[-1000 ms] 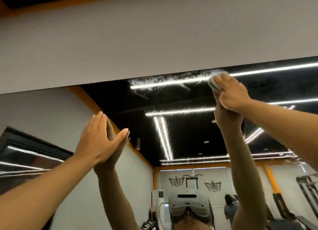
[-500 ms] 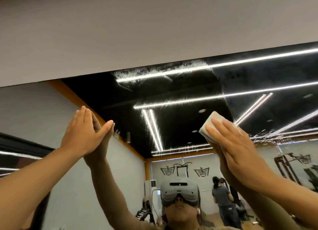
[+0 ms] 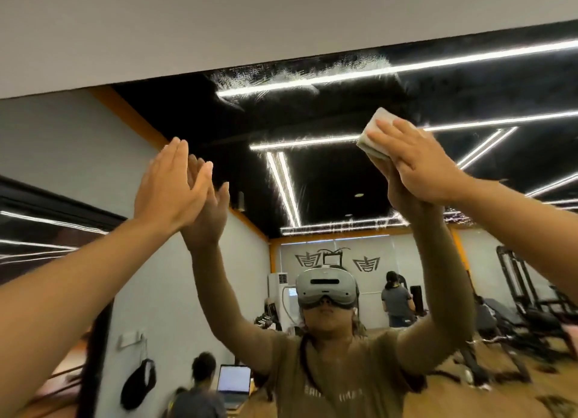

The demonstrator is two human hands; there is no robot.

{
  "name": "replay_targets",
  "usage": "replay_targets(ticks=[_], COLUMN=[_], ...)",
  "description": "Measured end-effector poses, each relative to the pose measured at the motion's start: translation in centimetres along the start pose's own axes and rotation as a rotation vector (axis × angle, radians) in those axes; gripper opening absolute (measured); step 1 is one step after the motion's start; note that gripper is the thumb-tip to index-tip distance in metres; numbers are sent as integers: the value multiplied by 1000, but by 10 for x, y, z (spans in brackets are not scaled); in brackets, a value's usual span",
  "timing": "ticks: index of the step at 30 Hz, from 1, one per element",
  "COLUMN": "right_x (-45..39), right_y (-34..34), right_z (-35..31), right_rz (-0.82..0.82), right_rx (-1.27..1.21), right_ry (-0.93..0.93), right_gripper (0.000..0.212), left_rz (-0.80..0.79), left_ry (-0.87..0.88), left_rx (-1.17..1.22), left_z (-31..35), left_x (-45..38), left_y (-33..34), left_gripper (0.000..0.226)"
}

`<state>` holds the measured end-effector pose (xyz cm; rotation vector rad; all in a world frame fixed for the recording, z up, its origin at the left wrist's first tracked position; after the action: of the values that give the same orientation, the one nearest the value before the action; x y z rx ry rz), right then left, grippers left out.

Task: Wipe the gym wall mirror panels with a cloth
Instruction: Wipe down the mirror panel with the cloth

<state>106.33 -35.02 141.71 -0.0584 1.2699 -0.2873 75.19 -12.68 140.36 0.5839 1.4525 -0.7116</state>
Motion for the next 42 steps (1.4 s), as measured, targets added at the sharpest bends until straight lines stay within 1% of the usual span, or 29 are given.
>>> replay_targets(ticks=[3, 6, 8, 10, 12, 15, 17, 18, 20, 21, 23, 24, 26, 28, 29, 30, 32, 33, 38, 40, 42], right_x=[60, 131, 181, 231, 273, 290, 276, 264, 225, 199, 144, 117, 77, 63, 68, 79, 119, 146, 289, 310, 301], right_y=[14, 29, 39, 48, 54, 49, 45, 44, 40, 34, 21, 14, 5, 7, 13, 20, 36, 47, 83, 85, 83], right_z=[-17, -46, -61, -77, -86, -87, -79, -75, -67, -62, -50, -43, -33, -35, -42, -52, -79, -92, -144, -144, -137], right_rz=[-62, -155, -242, -331, -425, -503, -520, -514, -449, -399, -280, -226, -117, -40, -26, -25, -55, -102, -419, -516, -548], right_rx=[27, 15, 32, 104, 169, 221, 246, 252, 235, 206, 134, 111, 70, 55, 53, 57, 70, 73, 145, 189, 205], right_ry=[-118, -175, -214, -307, -411, -534, -602, -611, -539, -465, -290, -184, -1, 131, 162, 147, 0, -95, -581, -709, -768], right_gripper=[60, 62, 65, 72, 74, 69, 66, 68, 74, 72, 56, 54, 58, 59, 59, 58, 58, 59, 82, 87, 88], left_rz=[-73, -156, -198, -228, -255, -299, -328, -335, -342, -345, -360, -367, -375, -382, -386, -390, -397, -398, -410, -420, -423], left_ry=[88, 176, 201, 219, 226, 204, 206, 207, 200, 197, 200, 203, 206, 205, 205, 208, 212, 210, 212, 205, 203], left_rx=[56, 69, 79, 61, 38, 4, -22, -26, -34, -38, -52, -60, -72, -74, -72, -72, -77, -75, -75, -69, -67], left_z=[26, 50, 60, 65, 67, 64, 62, 61, 60, 60, 59, 59, 60, 60, 60, 61, 62, 62, 64, 65, 65], left_x=[49, 107, 142, 169, 190, 208, 214, 215, 215, 213, 212, 212, 213, 212, 211, 211, 211, 212, 212, 212, 213], left_y=[5, 11, 15, 19, 22, 26, 28, 28, 28, 28, 28, 28, 27, 26, 25, 25, 24, 23, 22, 21, 22], left_gripper=[75, 74, 74, 73, 72, 73, 75, 75, 75, 75, 76, 77, 77, 74, 73, 74, 76, 76, 76, 76, 76])
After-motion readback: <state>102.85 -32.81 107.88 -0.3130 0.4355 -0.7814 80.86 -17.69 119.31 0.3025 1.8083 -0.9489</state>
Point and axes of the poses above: each hand's wrist, its own x-axis away from the middle knuckle, its own y-axis out of the palm, z = x × y, the point moved 5 cm from there along -x, towards the middle knuckle, and after that the axes turned 3 degrees about -x, right-handed, at the moved point
